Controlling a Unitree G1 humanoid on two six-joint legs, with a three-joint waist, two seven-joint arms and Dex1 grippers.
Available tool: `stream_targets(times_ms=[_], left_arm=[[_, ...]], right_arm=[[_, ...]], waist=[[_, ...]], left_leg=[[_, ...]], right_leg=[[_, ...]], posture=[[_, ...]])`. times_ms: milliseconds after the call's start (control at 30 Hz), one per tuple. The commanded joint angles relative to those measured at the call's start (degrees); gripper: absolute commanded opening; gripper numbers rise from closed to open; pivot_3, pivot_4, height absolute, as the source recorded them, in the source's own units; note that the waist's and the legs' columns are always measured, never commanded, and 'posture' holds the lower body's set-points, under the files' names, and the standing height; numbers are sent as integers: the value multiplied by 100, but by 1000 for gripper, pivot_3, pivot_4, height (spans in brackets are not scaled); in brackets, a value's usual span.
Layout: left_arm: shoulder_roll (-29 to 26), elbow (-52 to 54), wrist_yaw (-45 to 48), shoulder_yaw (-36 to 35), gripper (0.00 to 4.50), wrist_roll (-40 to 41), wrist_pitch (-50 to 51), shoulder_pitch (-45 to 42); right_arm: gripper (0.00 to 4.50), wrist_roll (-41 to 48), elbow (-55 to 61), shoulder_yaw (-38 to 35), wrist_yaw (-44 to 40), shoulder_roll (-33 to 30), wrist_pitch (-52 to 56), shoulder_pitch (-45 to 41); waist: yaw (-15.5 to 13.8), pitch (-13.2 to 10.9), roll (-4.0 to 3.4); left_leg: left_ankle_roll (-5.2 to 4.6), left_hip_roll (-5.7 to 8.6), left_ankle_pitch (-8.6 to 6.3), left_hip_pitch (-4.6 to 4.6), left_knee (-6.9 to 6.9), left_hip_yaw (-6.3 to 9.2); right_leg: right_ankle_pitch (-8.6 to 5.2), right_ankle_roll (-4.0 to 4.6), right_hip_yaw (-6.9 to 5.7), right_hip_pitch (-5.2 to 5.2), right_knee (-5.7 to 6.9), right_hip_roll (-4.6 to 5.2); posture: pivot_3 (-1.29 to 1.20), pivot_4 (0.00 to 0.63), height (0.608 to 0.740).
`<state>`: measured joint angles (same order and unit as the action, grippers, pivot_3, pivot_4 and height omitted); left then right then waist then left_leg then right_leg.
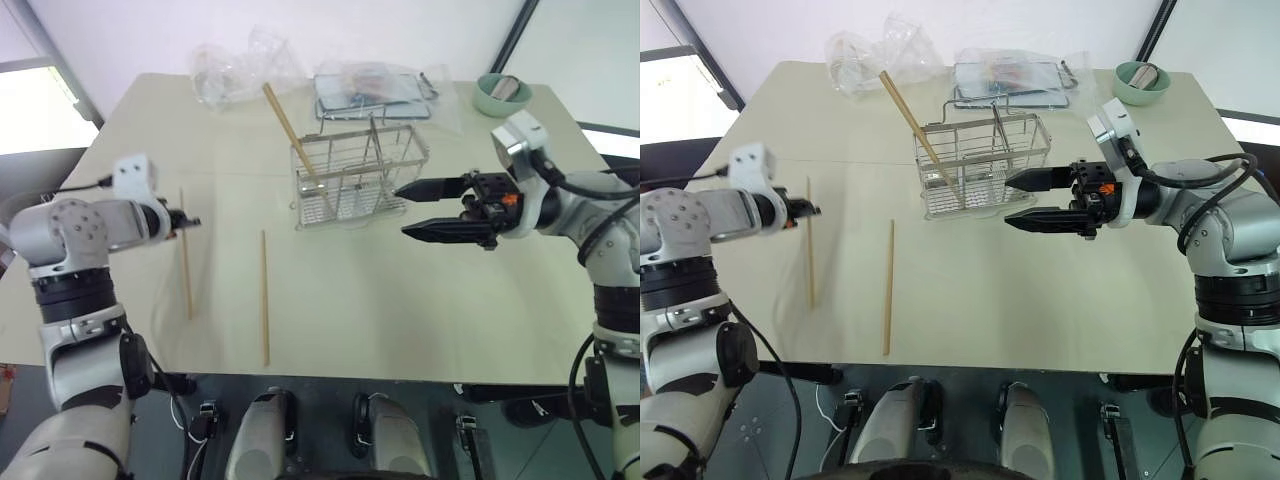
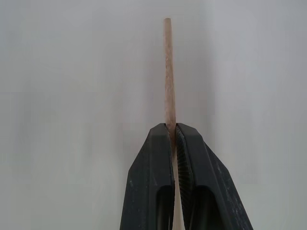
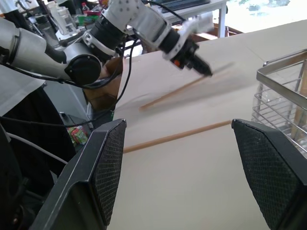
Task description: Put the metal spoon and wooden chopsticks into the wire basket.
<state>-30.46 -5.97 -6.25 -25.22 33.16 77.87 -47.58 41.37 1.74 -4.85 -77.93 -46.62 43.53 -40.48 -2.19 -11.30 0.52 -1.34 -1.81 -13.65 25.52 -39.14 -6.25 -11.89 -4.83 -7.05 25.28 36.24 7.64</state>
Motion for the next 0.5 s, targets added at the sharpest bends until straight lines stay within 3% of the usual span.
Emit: stream_targets(times_ms=[33,267,500], left_arm=[[68,359,228,-546,112,112,-713,-174],[365,415,384,-1412,112,669,-1381,-839],[470,26,1342,-1072,112,1084,-2735,-2282]], right_arm=[[3615,143,148,-263,57,-168,40,41],[3615,189,231,-368,274,-163,30,166],[3615,310,325,-504,541,-47,43,265]], waist=[[3,0,0],[-1,-2,5],[2,-9,37]], left_leg=[[-3,0,-2,-1,0,-2],[-19,-1,4,0,0,-4],[-27,1,0,14,-8,-5]], right_leg=[[0,0,1,-1,-1,1],[1,-1,-2,-2,-2,-2],[6,-12,-13,-6,-15,0]], posture=[[0,150,707],[0,150,707],[0,150,707]])
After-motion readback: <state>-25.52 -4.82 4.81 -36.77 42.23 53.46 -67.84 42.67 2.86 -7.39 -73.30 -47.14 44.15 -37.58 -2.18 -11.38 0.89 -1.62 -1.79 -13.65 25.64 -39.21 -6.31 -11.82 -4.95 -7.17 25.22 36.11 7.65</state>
